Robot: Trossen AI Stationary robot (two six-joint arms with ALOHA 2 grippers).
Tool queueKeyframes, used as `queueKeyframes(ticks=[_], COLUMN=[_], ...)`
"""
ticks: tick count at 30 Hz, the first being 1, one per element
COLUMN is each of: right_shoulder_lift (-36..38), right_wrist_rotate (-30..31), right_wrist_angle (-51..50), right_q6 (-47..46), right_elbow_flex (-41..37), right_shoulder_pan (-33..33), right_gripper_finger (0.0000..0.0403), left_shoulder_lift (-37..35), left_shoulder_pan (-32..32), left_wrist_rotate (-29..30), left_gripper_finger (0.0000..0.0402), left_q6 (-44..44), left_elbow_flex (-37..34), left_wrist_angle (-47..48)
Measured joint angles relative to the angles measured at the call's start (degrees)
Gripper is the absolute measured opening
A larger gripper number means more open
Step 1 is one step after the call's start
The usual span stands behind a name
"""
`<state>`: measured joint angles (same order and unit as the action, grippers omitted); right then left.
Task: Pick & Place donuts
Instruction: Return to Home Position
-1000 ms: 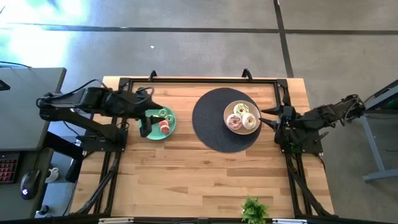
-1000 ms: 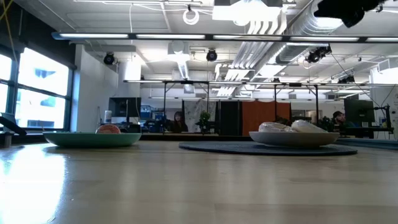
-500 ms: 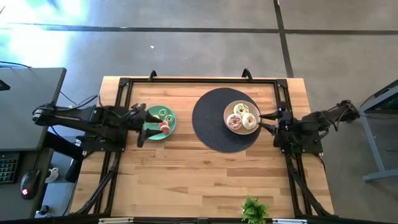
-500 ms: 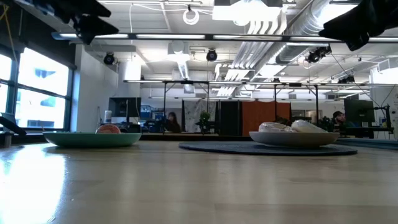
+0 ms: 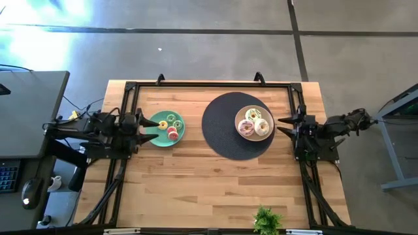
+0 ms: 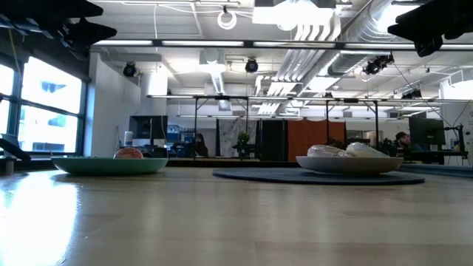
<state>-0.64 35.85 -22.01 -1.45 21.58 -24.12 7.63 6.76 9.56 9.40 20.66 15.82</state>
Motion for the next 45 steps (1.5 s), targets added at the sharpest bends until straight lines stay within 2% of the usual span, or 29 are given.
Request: queueKeyframes(ticks=[7, 20, 27, 31, 40, 45], right_shoulder_lift=[0.0, 0.0, 0.0, 0.0, 0.0, -0.1], right_wrist_rotate=[0.8, 0.6, 0.6, 0.6, 0.3, -2.3], right_wrist_angle=[0.0, 0.0, 0.0, 0.0, 0.0, 0.0], right_q6=[-1.1, -1.5, -7.2, -7.3, -7.6, -7.6], right_elbow_flex=[0.0, 0.0, 0.0, 0.0, 0.1, 0.1], right_shoulder_pan=[0.0, 0.0, 0.0, 0.0, 0.0, 0.0], right_gripper_finger=[0.0152, 0.0152, 0.0152, 0.0152, 0.0152, 0.0152], left_shoulder_lift=[-7.3, -7.3, -7.3, -7.3, -7.3, -7.3], left_shoulder_pan=[0.0, 0.0, 0.0, 0.0, 0.0, 0.0], left_wrist_rotate=[0.0, 0.0, 0.0, -0.1, -0.2, 0.0], left_gripper_finger=[0.0227, 0.0227, 0.0227, 0.0227, 0.0227, 0.0227], left_q6=[-1.6, 0.7, 0.9, 1.4, 1.4, 1.3], left_elbow_flex=[-4.3, -8.9, -12.5, -14.7, -14.8, -14.8], left_wrist_angle=[0.4, 0.2, -3.1, -5.9, -5.8, -5.8])
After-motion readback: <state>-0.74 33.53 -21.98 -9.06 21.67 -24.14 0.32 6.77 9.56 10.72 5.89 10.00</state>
